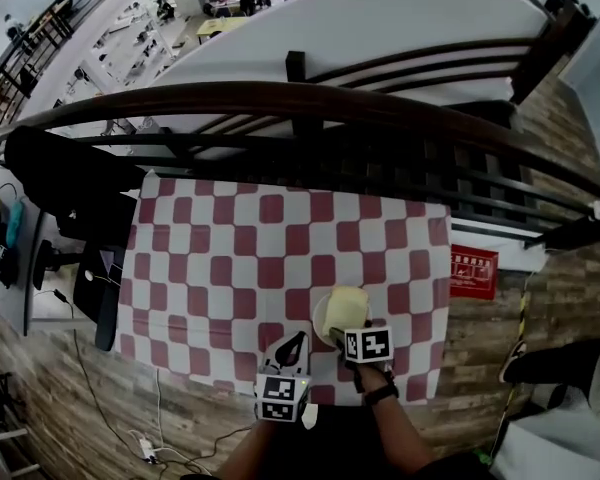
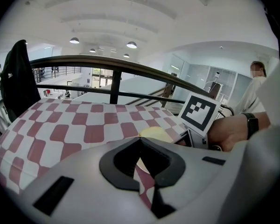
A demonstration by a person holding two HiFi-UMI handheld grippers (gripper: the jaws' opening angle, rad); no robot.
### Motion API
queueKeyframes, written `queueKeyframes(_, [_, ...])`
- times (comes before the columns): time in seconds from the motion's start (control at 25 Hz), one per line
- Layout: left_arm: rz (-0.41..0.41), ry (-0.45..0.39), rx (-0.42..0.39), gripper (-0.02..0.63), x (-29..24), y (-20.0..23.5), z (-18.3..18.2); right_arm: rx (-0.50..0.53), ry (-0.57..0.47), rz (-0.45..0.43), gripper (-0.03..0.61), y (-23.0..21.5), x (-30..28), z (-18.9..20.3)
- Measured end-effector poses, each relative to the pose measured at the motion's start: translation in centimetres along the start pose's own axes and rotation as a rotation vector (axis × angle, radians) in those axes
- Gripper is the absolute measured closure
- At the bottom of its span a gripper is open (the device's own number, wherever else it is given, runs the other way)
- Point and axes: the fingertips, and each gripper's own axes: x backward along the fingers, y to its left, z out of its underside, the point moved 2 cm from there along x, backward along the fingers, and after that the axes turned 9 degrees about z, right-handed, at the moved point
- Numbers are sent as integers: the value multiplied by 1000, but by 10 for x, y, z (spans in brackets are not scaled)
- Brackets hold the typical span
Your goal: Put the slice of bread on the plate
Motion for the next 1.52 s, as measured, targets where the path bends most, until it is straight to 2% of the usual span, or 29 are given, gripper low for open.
queueKeyframes(0.12, [0, 3, 0, 595, 2, 0, 0, 17, -10, 43, 179, -7, 9, 7])
queueKeyframes(0.28, [3, -11, -1, 595, 7, -1, -2, 20, -56, -22, 179, 0, 21, 10])
queueKeyframes(0.4, [15, -43, -7, 595, 8, -5, -12, 30, -135, -75, 181, 9, 40, 3])
queueKeyframes(0.6, [17, -120, -21, 594, 22, -12, -37, 78, -307, -68, 191, 31, 83, -6])
queueKeyframes(0.68, [23, -163, -37, 594, 26, -16, -54, 86, -391, -49, 237, 37, 103, -14])
queueKeyframes(0.8, [35, -216, -67, 595, 39, -25, -78, 48, -533, -60, 397, 50, 136, -26])
queueKeyframes(0.84, [43, -234, -75, 595, 46, -31, -85, 36, -570, -71, 432, 55, 147, -27])
queueKeyframes(1.0, [77, -324, -120, 595, 77, -53, -113, 52, -738, -50, 521, 73, 201, -34])
queueKeyframes(1.24, [107, -456, -198, 595, 122, -75, -147, 84, -958, -49, 561, 103, 276, -36])
queueKeyframes(1.36, [109, -506, -246, 595, 146, -85, -159, 115, -1052, -8, 563, 114, 307, -33])
queueKeyframes(1.52, [106, -556, -270, 595, 170, -88, -164, 182, -1149, 62, 565, 127, 337, -29])
